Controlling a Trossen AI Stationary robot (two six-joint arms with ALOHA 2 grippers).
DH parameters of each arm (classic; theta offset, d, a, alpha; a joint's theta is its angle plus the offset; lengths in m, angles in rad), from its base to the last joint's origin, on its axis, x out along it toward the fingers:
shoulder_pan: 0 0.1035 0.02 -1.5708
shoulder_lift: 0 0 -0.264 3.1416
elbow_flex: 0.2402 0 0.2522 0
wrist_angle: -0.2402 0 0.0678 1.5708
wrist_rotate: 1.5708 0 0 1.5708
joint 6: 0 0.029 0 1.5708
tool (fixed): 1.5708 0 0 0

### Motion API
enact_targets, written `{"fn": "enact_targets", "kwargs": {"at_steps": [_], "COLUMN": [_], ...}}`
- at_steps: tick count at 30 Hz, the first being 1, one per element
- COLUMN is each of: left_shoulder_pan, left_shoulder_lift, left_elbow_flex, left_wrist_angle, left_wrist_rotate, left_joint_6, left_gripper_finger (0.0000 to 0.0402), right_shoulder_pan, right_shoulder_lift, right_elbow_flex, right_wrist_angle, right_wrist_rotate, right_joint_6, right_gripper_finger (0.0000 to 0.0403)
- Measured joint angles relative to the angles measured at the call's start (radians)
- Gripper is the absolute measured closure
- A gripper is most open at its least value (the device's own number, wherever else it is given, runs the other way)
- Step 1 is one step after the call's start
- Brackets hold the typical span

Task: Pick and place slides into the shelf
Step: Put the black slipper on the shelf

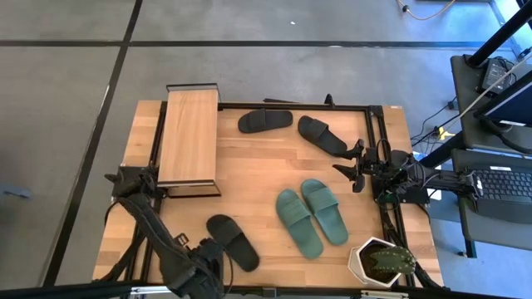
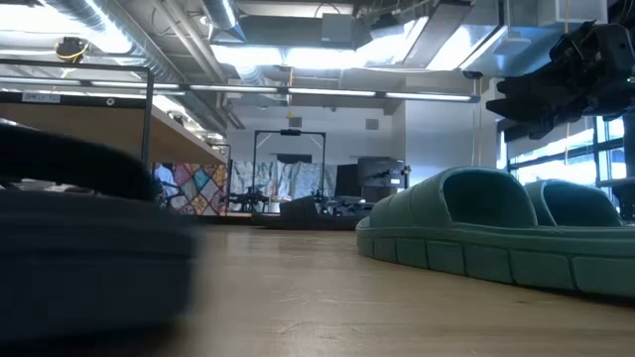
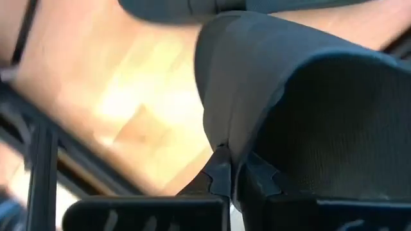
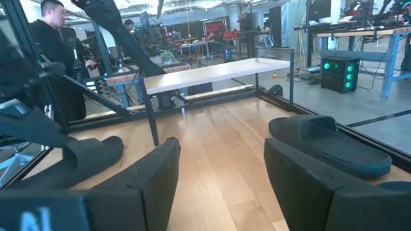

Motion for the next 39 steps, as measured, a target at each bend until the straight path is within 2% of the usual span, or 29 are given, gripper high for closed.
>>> {"fn": "enact_targets", "kwargs": {"at_steps": [6,14,21,24,31,34,39], "left_shoulder_pan": [-0.005,0.049,0.184,0.265,0.481,0.567,0.712], "left_shoulder_lift": [-0.086,-0.204,-0.275,-0.316,-0.435,-0.459,-0.488], "left_elbow_flex": [0.045,0.055,0.055,0.055,0.055,0.055,0.055], "left_wrist_angle": [0.000,-0.001,-0.001,-0.002,-0.003,-0.002,-0.002], "left_wrist_rotate": [-0.347,-0.763,-1.010,-1.022,-1.016,-1.013,-0.958], "left_joint_6": [0.159,0.517,0.763,0.834,0.845,0.901,0.972], "left_gripper_finger": [0.0399,0.0399,0.0400,0.0400,0.0400,0.0400,0.0400], "right_shoulder_pan": [0.000,0.000,0.000,0.000,0.000,0.000,0.000], "right_shoulder_lift": [0.000,0.000,0.000,0.000,0.000,0.000,0.000], "right_elbow_flex": [0.000,0.000,0.000,0.000,0.000,0.000,0.000], "right_wrist_angle": [0.000,0.000,0.000,0.000,0.000,0.000,0.000], "right_wrist_rotate": [0.000,0.000,0.000,0.000,0.000,0.000,0.000], "right_joint_6": [0.000,0.000,0.000,0.000,0.004,0.004,0.009], "right_gripper_finger": [0.0176,0.0176,0.0176,0.0176,0.0176,0.0176,0.0176]}}
